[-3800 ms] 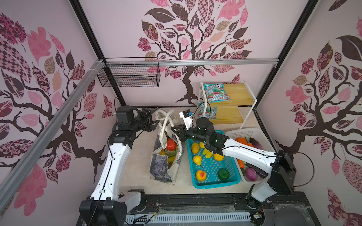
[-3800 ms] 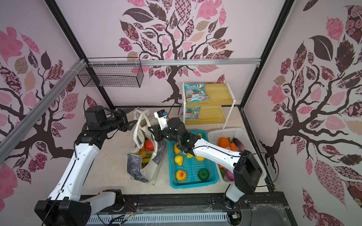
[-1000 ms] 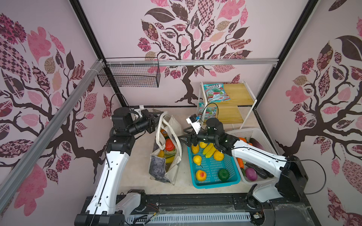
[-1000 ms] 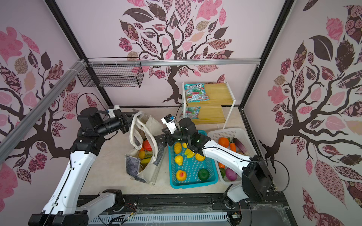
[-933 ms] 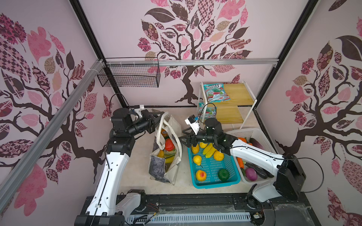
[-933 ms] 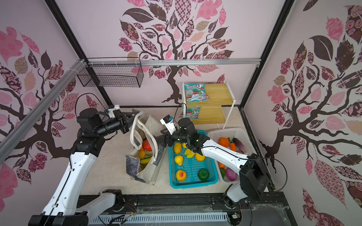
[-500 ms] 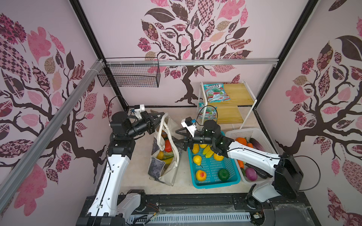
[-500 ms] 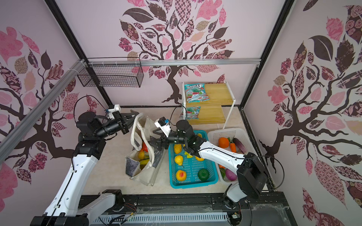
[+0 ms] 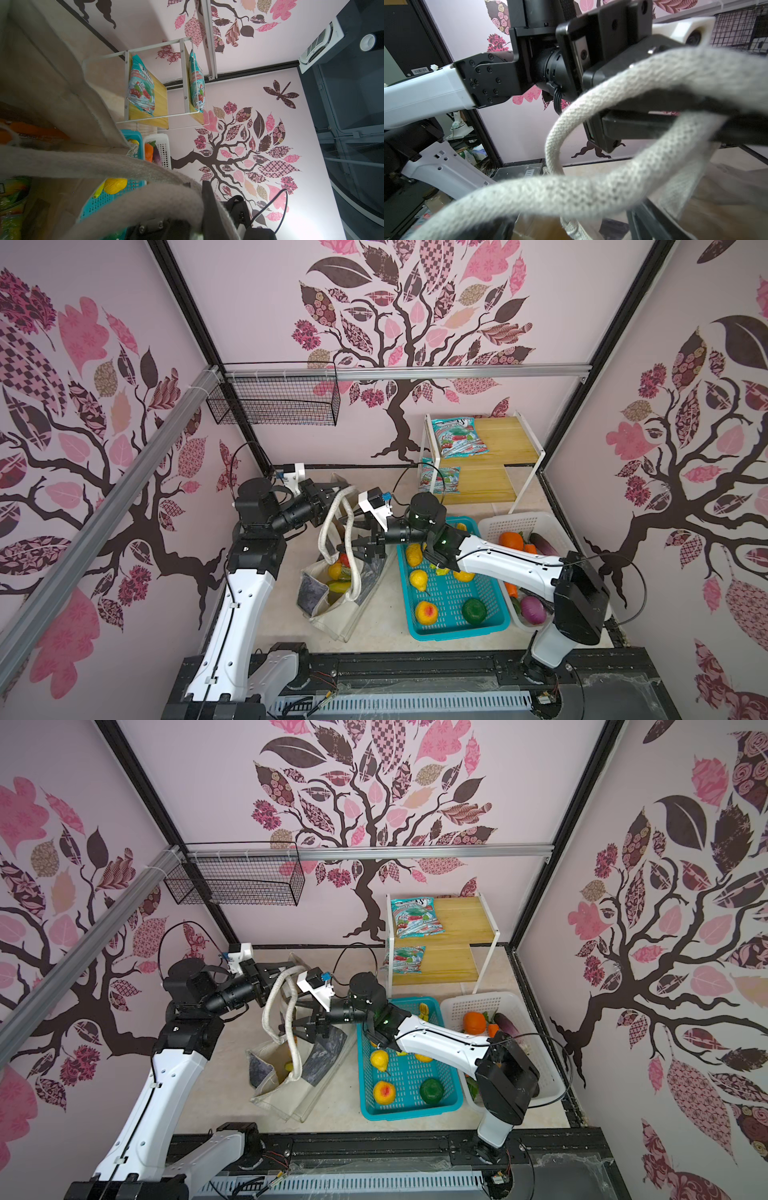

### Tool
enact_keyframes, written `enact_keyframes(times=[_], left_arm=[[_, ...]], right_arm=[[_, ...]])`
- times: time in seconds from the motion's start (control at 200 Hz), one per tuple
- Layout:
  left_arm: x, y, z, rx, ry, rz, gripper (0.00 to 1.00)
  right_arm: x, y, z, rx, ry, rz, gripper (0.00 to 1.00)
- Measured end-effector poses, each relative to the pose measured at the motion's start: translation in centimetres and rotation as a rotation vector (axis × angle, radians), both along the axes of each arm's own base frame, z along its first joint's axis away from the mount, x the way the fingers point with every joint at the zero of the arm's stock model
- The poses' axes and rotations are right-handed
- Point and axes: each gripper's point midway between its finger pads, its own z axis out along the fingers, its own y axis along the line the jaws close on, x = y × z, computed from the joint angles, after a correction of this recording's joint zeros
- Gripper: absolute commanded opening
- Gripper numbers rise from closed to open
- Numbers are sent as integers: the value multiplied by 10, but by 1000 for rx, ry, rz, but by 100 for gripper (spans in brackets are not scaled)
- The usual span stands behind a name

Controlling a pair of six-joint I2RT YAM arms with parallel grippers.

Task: Place the food into the grocery bag and tie it

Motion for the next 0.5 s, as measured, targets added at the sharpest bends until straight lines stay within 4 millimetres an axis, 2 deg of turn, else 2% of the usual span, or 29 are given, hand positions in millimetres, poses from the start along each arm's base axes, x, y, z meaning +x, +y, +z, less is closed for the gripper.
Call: enact_keyframes(times=[0.255,0.5], left_arm=[[0,11,-11,138,-46,26,0],[1,19,-20,236,-86,42,0]], right_arm=[[1,18,-7,20,28,27,72],[3,36,2,52,63,56,63]])
